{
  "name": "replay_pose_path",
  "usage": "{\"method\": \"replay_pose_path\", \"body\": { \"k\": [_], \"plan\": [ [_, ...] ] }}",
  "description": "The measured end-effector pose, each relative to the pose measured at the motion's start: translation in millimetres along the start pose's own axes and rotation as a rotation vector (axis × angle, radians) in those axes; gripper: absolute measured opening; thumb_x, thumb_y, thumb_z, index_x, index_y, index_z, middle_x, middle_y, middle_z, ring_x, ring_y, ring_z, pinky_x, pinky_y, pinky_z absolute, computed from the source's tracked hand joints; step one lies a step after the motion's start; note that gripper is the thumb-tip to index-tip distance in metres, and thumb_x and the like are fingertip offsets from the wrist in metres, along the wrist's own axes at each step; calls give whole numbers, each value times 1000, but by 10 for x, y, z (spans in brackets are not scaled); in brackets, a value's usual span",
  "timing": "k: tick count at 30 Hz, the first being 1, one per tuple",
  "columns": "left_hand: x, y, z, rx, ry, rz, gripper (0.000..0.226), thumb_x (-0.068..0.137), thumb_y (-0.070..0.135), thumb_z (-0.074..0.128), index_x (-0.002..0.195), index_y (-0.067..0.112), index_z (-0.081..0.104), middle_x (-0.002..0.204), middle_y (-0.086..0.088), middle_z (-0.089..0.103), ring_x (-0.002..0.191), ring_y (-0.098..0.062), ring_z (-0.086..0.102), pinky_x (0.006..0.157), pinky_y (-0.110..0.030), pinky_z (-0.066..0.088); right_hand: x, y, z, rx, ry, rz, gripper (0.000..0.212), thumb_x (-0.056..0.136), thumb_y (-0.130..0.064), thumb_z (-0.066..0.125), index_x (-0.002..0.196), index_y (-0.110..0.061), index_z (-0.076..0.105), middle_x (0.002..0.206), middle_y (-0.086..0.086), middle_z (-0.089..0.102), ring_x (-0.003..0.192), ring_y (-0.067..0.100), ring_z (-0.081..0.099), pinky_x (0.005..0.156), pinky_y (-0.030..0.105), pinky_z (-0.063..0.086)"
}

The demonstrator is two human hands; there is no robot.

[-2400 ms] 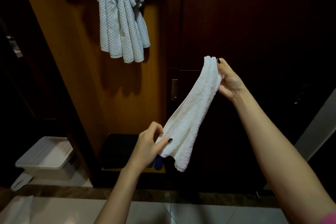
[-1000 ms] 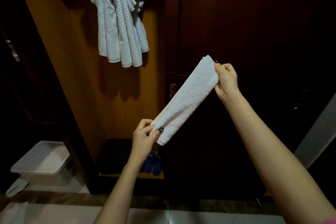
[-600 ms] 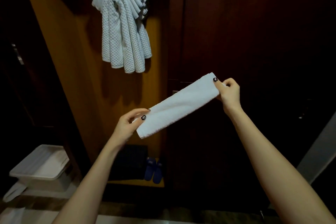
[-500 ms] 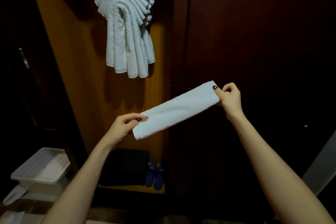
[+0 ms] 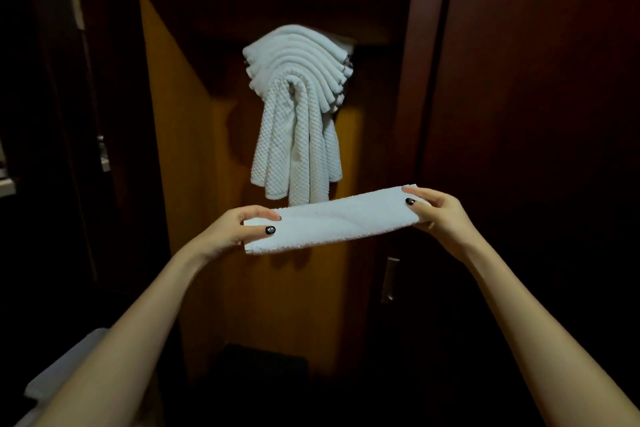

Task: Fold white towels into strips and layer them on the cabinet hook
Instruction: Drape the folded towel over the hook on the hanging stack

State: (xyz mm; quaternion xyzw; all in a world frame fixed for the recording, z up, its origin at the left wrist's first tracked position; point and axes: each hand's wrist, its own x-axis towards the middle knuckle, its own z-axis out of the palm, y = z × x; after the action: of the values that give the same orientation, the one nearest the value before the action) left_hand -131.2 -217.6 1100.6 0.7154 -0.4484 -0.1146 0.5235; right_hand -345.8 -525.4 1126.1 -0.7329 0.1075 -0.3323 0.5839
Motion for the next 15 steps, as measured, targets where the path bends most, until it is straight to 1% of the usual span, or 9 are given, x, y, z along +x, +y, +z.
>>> {"method": "replay_pose_path", "body": {
  "k": [2,4,6,8,9,11,12,13,15],
  "plan": [
    [225,4,-274,18,-10,7,27,79,22,77,104,24,68,117,14,60,68,8,57,59,-6,39,241,-99,159,-17,-8,-22,25,91,-5,63,112,-18,68,116,3,63,88,10,69,68,21,55],
    [478,31,-571,44,-10,18,27,81,17,77,106,21,67,117,11,57,76,5,55,66,-9,39,502,-222,318,-35,0,-49,26,90,-3,62,109,-19,69,118,3,62,87,11,68,67,22,55],
    [754,82,-880,19,4,61,23,85,6,70,106,15,67,116,7,57,82,11,59,67,-7,45,772,-358,467,-31,11,-76,26,90,0,61,108,-16,69,120,5,62,86,13,67,65,22,55],
    [1030,164,-1183,-4,55,128,24,86,1,67,107,13,67,119,5,57,84,18,59,64,-2,45,1040,-496,614,-7,23,-101,25,90,3,61,108,-12,69,120,10,62,84,14,67,65,24,56],
    [1177,206,-1332,-23,83,165,25,87,-1,65,108,13,67,123,4,58,90,17,59,66,-1,45,1175,-562,692,5,31,-117,25,90,4,60,107,-12,69,119,11,62,83,14,67,66,26,56],
    [1453,278,-1617,-86,131,216,27,87,0,65,108,15,69,129,1,57,113,5,54,71,-3,46,1433,-695,853,18,51,-149,27,91,6,57,106,-13,69,112,9,62,81,12,66,71,31,55],
    [1584,299,-1746,-110,155,230,25,87,2,65,106,18,71,131,1,56,121,-3,49,74,-5,46,1560,-759,929,23,62,-163,29,91,7,56,107,-12,69,110,9,61,81,11,65,72,33,55],
    [1715,313,-1870,-130,173,241,24,87,5,66,103,22,72,130,3,56,124,-7,48,76,-8,46,1685,-822,997,30,70,-176,30,91,8,54,109,-11,69,112,10,61,84,11,65,72,31,56],
    [1961,331,-2088,-154,184,266,22,87,9,68,98,27,74,125,8,60,123,-10,50,82,-13,43,1905,-940,1103,56,76,-194,31,91,9,53,111,-10,67,116,12,60,90,11,65,69,26,58]
  ]
}}
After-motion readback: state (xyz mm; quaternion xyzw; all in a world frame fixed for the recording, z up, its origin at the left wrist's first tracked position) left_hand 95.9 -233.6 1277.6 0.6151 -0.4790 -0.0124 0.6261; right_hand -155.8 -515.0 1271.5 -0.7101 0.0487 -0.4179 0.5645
